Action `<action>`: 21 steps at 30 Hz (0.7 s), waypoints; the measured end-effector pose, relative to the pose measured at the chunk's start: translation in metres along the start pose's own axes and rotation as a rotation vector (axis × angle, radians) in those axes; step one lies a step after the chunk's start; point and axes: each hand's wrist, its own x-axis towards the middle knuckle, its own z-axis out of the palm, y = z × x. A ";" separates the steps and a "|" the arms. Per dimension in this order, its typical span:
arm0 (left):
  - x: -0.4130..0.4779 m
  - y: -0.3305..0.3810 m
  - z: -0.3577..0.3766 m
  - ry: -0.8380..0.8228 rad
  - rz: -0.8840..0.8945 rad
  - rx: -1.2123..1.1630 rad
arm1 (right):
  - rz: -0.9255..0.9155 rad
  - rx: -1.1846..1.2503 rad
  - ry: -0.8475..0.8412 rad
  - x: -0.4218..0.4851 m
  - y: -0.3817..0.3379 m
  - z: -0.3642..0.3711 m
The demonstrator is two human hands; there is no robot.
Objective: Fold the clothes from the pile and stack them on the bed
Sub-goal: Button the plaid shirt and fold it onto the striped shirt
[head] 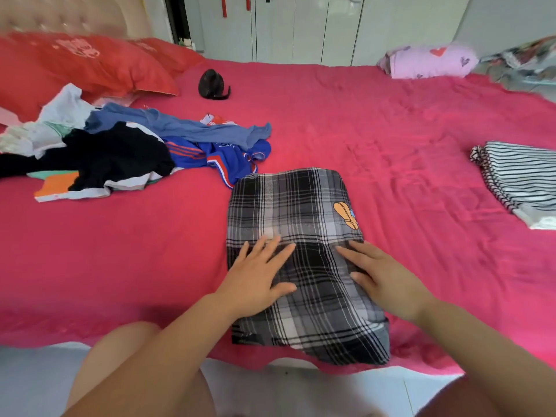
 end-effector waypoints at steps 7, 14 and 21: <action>-0.033 0.007 0.026 -0.101 0.229 0.206 | -0.259 -0.360 -0.311 -0.050 0.015 -0.008; -0.037 0.011 0.035 -0.107 0.187 0.319 | -0.385 -0.601 -0.062 -0.051 0.004 0.014; -0.041 0.009 0.025 -0.113 0.188 0.182 | -0.361 -0.100 0.089 -0.032 -0.004 0.003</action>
